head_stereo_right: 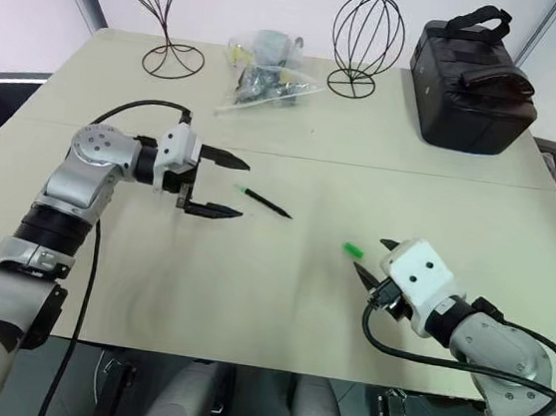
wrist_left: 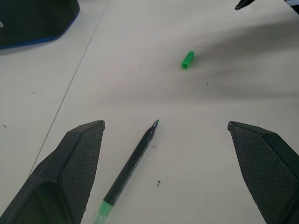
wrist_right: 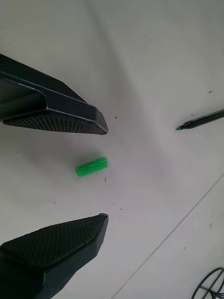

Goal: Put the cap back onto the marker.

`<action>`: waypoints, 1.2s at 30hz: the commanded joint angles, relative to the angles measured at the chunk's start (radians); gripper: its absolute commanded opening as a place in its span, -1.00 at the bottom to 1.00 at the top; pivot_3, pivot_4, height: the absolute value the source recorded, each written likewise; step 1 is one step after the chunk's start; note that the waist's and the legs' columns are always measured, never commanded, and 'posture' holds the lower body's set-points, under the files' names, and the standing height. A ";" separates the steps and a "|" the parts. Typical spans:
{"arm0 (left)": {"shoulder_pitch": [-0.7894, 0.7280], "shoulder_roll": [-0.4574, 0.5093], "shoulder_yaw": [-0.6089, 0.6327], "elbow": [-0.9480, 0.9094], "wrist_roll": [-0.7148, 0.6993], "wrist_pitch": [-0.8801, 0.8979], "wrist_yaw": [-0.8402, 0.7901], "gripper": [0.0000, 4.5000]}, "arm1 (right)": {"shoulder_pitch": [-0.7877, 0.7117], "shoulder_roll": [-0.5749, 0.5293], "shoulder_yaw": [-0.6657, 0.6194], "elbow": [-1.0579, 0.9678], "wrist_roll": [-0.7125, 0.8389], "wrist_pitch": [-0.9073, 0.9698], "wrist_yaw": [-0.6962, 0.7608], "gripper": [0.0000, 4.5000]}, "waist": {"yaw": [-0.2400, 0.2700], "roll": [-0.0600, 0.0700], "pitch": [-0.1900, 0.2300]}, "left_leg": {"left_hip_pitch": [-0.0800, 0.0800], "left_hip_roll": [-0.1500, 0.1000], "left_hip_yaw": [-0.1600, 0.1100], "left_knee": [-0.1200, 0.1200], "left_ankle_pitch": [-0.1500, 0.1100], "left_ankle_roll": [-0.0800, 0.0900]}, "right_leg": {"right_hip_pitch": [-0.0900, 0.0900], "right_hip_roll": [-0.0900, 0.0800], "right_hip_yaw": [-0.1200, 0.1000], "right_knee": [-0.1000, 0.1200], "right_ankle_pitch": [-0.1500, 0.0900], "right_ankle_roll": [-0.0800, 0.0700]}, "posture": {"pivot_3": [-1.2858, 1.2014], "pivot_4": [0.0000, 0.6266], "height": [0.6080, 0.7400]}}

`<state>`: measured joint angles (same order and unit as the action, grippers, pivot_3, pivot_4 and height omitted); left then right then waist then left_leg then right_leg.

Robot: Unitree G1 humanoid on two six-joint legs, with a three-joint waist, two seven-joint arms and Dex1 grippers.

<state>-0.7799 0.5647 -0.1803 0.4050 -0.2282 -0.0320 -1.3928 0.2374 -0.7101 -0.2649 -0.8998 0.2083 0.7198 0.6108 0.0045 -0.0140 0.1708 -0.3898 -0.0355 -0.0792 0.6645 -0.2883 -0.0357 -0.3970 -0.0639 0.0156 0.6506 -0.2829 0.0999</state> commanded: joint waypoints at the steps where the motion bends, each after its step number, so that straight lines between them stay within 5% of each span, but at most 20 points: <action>1: -0.026 -0.007 0.008 -0.008 0.001 -0.015 -0.001 0.96 | -0.005 -0.008 -0.028 -0.031 0.013 -0.007 0.000 0.23 | 0.000 0.000 0.000 | 0.000 0.000 0.000 0.000 0.000 0.000 | 0.000 0.000 0.000 0.000 0.000 0.000 | 0.03 -0.52 1.00; 21: -0.030 -0.028 -0.002 0.030 0.036 -0.029 0.000 0.96 | -0.042 -0.023 -0.023 -0.033 0.038 0.024 -0.014 0.23 | 0.000 0.000 0.000 | 0.000 0.000 0.000 0.000 0.000 0.000 | 0.000 0.000 0.000 0.000 0.000 0.000 | 0.03 -0.52 1.00; 36: -0.313 -0.137 -0.018 0.602 0.141 -0.420 -0.118 0.96 | -0.098 0.062 0.106 -0.062 -0.025 0.029 -0.175 0.23 | 0.001 0.000 0.000 | -0.001 -0.002 0.000 0.001 0.000 0.000 | 0.000 0.001 -0.001 0.001 0.000 0.000 | 0.03 -0.52 1.00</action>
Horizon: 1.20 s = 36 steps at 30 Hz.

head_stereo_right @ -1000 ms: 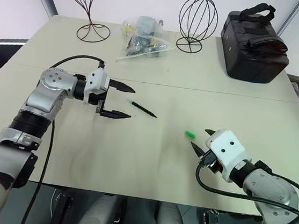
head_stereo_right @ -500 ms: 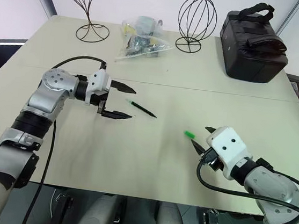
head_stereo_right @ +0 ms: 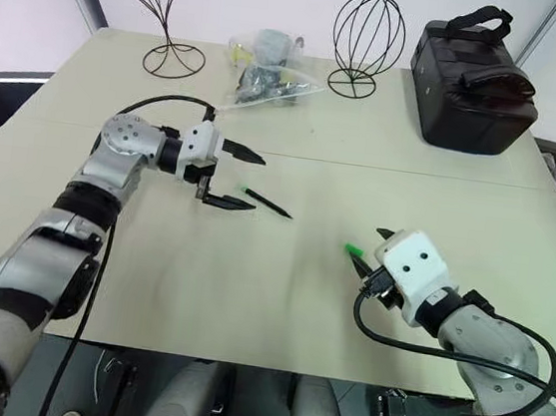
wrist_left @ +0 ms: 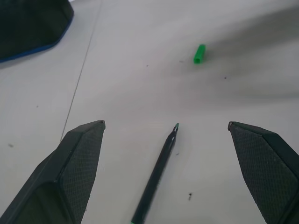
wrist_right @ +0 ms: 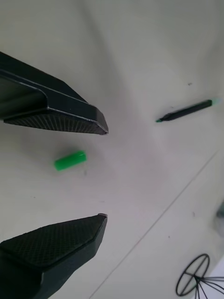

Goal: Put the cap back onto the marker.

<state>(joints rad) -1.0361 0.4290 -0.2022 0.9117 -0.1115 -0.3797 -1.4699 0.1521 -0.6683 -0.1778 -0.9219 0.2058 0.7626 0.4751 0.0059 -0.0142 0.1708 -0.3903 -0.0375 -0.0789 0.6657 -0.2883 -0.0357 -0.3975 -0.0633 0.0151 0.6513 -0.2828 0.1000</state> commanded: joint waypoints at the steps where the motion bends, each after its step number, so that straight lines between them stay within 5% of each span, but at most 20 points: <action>1: -0.079 -0.011 0.006 0.140 0.035 -0.084 -0.042 0.96 | -0.014 0.029 0.024 -0.040 -0.028 -0.019 -0.050 0.23 | -0.002 0.000 0.000 | 0.000 0.000 0.000 0.000 0.000 0.000 | 0.000 0.000 0.000 0.000 0.000 0.000 | 0.03 -0.52 1.00; 12: -0.195 -0.075 -0.046 0.387 0.236 -0.137 0.034 0.96 | -0.016 0.087 0.095 -0.071 -0.102 -0.026 -0.145 0.23 | -0.002 0.000 0.000 | 0.000 0.000 0.000 0.000 0.000 0.000 | 0.000 0.001 0.000 0.000 0.000 0.000 | 0.03 -0.52 1.00; 36: -0.207 -0.119 -0.072 0.446 0.426 0.036 0.178 0.96 | 0.054 0.139 0.159 -0.125 -0.200 -0.040 -0.252 0.23 | -0.019 -0.001 0.000 | 0.000 0.000 0.000 0.001 0.000 0.000 | -0.001 0.001 0.000 0.004 0.000 0.000 | 0.03 -0.52 1.00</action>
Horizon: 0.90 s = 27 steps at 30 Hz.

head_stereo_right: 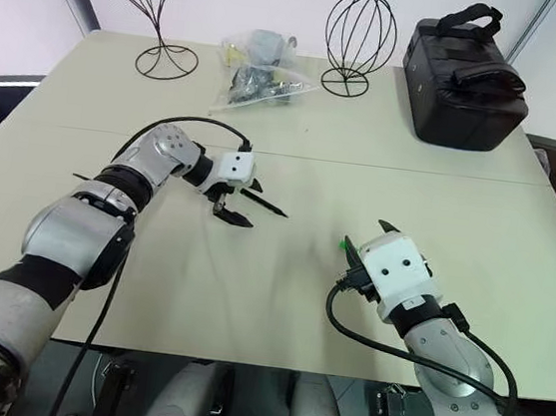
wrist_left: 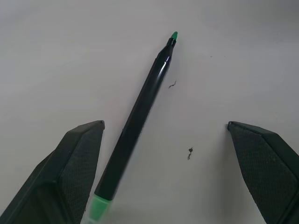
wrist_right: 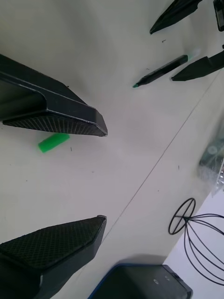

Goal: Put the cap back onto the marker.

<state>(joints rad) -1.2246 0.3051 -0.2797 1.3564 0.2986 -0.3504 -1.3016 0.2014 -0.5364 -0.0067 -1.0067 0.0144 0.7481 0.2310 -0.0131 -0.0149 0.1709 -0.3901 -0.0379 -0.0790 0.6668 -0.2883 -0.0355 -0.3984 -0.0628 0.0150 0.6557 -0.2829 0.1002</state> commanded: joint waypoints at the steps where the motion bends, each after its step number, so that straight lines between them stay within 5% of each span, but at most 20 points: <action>1: -0.017 0.006 0.006 0.001 0.016 0.006 0.008 0.96 | 0.005 0.008 -0.011 -0.041 -0.010 -0.026 -0.008 0.23 | 0.000 0.000 0.000 | 0.000 0.000 0.000 0.000 0.000 0.000 | 0.000 0.000 0.000 0.000 0.000 0.000 | 0.03 -0.52 1.00; 11: 0.000 0.004 0.025 0.000 0.009 0.022 -0.006 0.96 | 0.008 0.007 -0.017 -0.041 -0.013 -0.027 0.002 0.23 | 0.000 0.000 0.000 | 0.000 0.000 0.000 0.000 0.000 0.000 | 0.000 0.000 0.000 0.000 0.000 0.000 | 0.03 -0.52 1.00; 14: 0.002 0.004 0.029 0.000 0.008 0.023 0.001 0.62 | 0.006 0.006 -0.021 -0.041 -0.010 -0.025 0.006 0.23 | 0.000 0.000 0.000 | 0.000 0.000 0.000 0.000 0.000 0.000 | 0.000 0.000 0.000 0.000 0.000 0.000 | 0.03 -0.52 1.00; 25: 0.006 0.010 0.035 0.000 0.007 0.033 -0.013 0.62 | 0.000 0.004 -0.036 -0.041 -0.007 -0.017 0.019 0.23 | 0.000 0.000 0.000 | 0.000 0.000 0.000 0.000 0.000 0.000 | 0.000 0.000 0.000 0.001 0.000 0.000 | 0.03 -0.52 1.00; 27: 0.006 0.011 0.037 -0.001 0.006 0.035 -0.015 0.25 | -0.001 0.005 -0.036 -0.041 -0.008 -0.016 0.020 0.23 | 0.000 0.000 0.000 | 0.000 0.000 0.000 0.000 0.000 0.000 | 0.000 0.000 0.000 0.001 0.000 0.000 | 0.03 -0.52 1.00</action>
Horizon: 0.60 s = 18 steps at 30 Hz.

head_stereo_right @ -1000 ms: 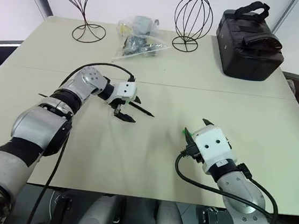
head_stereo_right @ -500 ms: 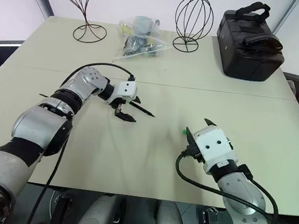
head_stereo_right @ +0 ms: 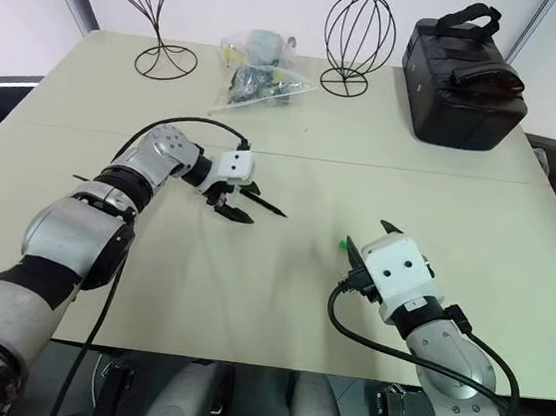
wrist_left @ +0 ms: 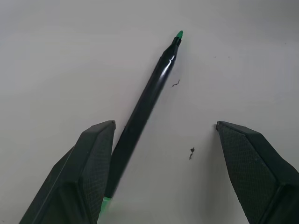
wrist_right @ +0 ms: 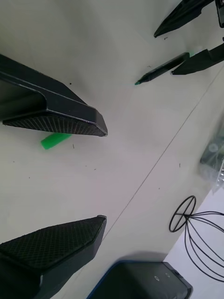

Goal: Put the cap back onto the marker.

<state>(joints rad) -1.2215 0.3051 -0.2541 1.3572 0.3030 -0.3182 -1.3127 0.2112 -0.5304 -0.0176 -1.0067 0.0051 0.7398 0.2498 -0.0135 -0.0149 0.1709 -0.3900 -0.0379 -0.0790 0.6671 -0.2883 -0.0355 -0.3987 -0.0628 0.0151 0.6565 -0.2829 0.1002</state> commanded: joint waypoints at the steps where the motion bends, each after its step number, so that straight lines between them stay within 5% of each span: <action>1: 0.003 0.011 0.012 -0.002 0.002 0.004 -0.004 0.07 | -0.013 0.000 -0.025 -0.041 0.001 -0.007 0.001 0.23 | 0.000 0.000 0.000 | 0.000 0.000 0.000 0.000 0.000 0.000 | 0.000 0.000 0.000 0.000 0.000 0.000 | 0.03 -0.52 1.00; 2: 0.004 0.011 0.012 -0.002 0.002 0.004 -0.005 -0.16 | -0.012 0.002 -0.025 -0.041 0.001 -0.007 0.001 0.23 | 0.000 0.000 0.000 | 0.000 0.000 0.000 0.000 0.000 0.000 | 0.000 0.000 0.000 0.000 0.000 0.000 | 0.03 -0.52 1.00; 18: 0.020 0.026 0.043 -0.012 -0.032 0.016 -0.082 -0.16 | -0.004 0.006 -0.021 -0.041 0.002 -0.010 -0.001 0.23 | -0.001 0.000 0.000 | 0.000 0.000 0.000 0.000 0.000 0.000 | 0.000 0.000 0.000 0.001 0.000 0.000 | 0.03 -0.52 1.00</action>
<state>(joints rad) -1.2072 0.3171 -0.2304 1.3571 0.2921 -0.3062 -1.3682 0.2055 -0.5293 -0.0177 -1.0067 0.0052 0.7418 0.2512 -0.0141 -0.0149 0.1709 -0.3900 -0.0379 -0.0789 0.6675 -0.2882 -0.0355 -0.3992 -0.0627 0.0153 0.6577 -0.2829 0.1001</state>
